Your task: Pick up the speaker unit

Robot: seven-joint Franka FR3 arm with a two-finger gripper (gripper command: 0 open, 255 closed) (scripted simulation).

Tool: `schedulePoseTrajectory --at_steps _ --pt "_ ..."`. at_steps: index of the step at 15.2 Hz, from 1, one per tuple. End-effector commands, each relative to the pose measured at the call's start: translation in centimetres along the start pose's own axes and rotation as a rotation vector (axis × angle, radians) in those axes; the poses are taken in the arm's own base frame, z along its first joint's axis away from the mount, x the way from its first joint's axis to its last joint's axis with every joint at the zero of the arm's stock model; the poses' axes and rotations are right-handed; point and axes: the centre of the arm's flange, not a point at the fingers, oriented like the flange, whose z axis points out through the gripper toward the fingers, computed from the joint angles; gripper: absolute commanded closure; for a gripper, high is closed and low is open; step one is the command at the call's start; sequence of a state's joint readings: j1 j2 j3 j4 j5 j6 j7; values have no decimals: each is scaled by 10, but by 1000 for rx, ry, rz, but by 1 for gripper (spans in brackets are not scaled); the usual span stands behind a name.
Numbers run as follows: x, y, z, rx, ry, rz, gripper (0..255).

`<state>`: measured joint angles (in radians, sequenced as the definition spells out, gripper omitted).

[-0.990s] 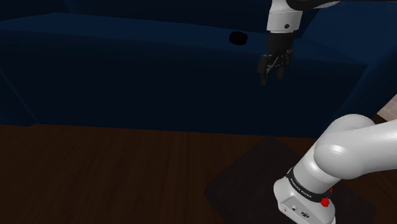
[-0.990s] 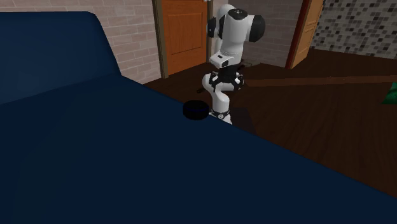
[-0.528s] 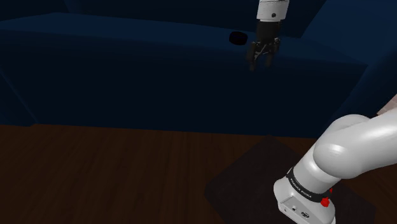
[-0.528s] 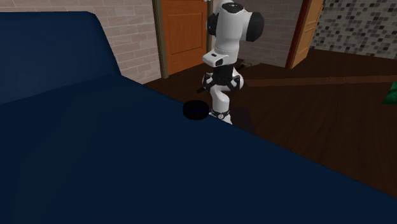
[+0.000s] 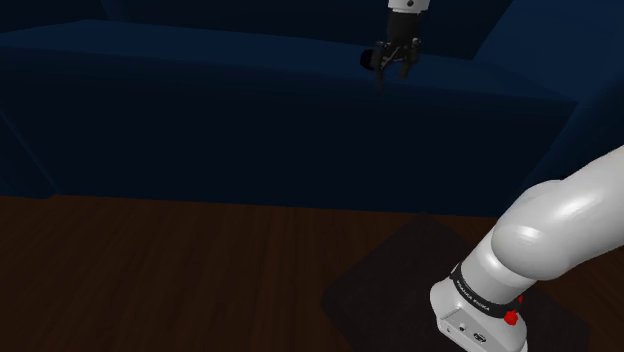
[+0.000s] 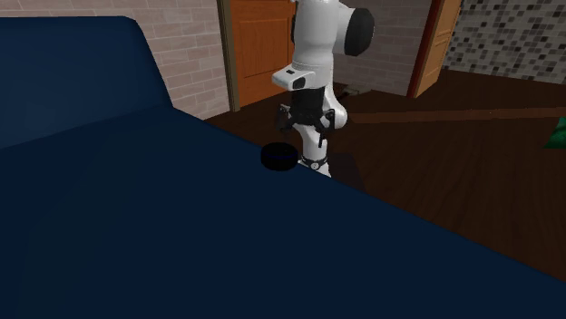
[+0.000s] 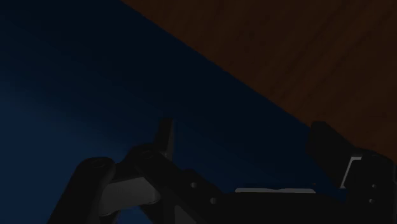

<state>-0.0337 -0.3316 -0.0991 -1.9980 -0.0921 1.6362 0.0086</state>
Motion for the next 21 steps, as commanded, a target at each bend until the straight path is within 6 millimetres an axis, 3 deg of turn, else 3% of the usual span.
schedulePoseTrajectory --at_steps 1,12,21 --pt "21 8 -7 1 24 4 0" --pt "127 48 -61 8 145 23 0" --pt "129 46 -21 8 145 23 0"
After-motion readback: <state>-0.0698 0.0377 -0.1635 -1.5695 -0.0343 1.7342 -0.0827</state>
